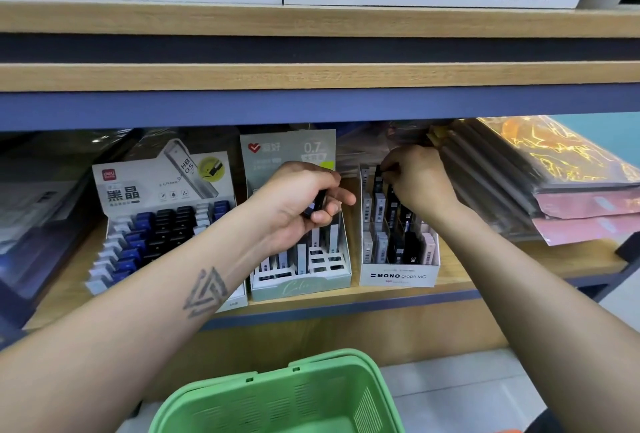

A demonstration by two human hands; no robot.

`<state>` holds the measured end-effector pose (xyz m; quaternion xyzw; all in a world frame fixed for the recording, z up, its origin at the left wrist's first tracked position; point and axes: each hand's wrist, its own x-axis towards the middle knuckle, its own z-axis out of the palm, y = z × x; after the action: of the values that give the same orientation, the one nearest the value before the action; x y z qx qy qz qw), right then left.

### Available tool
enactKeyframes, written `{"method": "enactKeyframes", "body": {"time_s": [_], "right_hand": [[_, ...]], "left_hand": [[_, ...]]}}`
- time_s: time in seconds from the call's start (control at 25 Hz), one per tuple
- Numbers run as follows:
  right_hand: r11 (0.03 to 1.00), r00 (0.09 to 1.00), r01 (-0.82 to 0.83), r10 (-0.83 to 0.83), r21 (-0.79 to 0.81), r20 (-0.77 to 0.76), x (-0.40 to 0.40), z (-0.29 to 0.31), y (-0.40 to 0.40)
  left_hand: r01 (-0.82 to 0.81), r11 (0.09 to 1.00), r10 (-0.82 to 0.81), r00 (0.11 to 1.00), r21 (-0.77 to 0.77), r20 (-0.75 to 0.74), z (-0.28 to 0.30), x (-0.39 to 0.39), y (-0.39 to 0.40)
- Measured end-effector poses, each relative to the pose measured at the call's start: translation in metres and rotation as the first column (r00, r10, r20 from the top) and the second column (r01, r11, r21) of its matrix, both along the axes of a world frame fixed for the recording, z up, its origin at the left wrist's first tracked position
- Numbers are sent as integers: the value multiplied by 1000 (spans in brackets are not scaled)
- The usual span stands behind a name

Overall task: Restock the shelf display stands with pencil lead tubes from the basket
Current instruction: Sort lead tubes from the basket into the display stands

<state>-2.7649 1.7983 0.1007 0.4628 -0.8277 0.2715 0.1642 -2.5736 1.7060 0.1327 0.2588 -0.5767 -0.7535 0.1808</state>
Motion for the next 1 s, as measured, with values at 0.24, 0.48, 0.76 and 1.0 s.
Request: {"method": "enactKeyframes", "body": {"time_s": [0.24, 0.48, 0.76, 1.0], "right_hand": [[997, 1000, -12, 11, -70, -19, 6, 7, 6], [932, 729, -226, 355, -285, 585, 22, 17, 17], [863, 423, -316, 500, -394, 756, 39, 18, 19], [863, 336, -199, 505, -465, 795, 37, 24, 23]], "left_hand": [[124, 989, -123, 992, 76, -17, -3, 2, 0], [197, 977, -197, 980, 83, -15, -7, 5, 3], [283, 935, -273, 959, 213, -72, -4, 12, 4], [205, 974, -210, 977, 95, 42, -3, 17, 0]]}}
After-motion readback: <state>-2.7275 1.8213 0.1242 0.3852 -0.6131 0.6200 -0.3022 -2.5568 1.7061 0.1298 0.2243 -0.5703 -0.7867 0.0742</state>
